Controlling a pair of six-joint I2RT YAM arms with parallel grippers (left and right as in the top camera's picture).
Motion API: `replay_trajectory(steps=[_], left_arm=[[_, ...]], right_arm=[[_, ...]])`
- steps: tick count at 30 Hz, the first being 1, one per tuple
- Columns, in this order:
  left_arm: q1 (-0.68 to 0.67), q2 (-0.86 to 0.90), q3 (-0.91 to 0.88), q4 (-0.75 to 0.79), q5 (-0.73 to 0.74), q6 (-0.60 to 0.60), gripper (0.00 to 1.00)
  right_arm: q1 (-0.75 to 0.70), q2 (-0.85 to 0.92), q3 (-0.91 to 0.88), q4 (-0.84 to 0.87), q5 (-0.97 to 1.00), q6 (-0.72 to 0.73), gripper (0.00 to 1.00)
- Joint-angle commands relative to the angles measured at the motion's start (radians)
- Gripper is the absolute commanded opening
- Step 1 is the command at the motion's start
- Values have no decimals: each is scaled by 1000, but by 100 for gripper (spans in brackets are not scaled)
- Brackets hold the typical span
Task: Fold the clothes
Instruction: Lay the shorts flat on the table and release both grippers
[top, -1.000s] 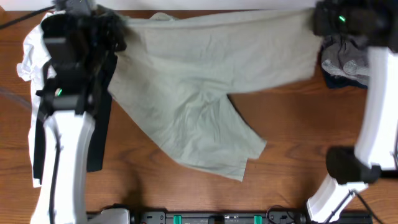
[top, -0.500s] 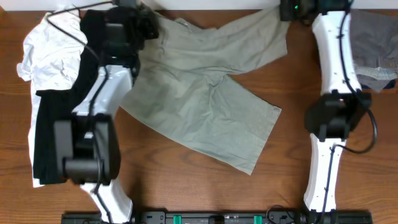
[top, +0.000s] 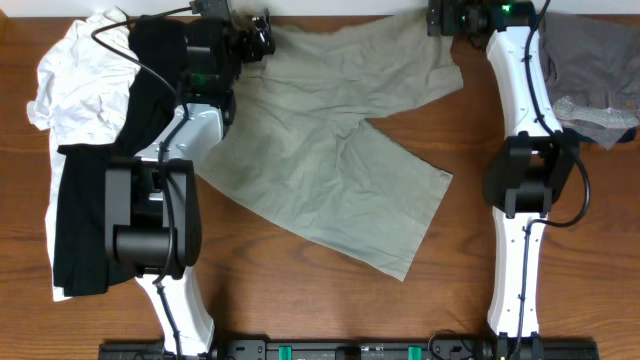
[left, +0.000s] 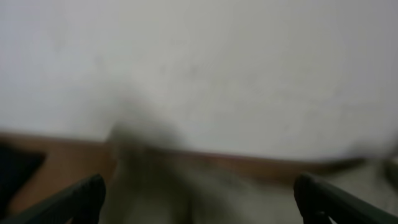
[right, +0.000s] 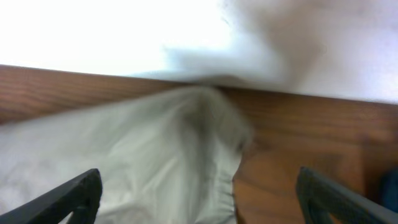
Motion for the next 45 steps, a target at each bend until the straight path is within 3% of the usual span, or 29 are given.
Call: replay_trajectory(steps=[1,10,16,24,30,36,45], left_arm=[[26,-85,56,-129,-14,7,98],[53,-416,77,-833,-14,90,98],[53,-549,77,-1163,-14,90,98],[53,-555,30,-1414,-124,90,98],[60,-553,1,-1426,-147,95,98],[92,-552,0,-1425,-147,109,98],[176,-552,0,-1429,-146,109,98]], right_arm=[[-23,-109,10,-65,1,29,99],[-30,-320,10,-645,-95,32,99],[15,-326,-21,-893,-95,17,99],[140,-334,-276,-842,-86,60,99],[251,-334,-467,-695,-86,165,99],[378,-342,-674,-579,-84,250,89],[525,-440,-982,-386,-24,406,92]])
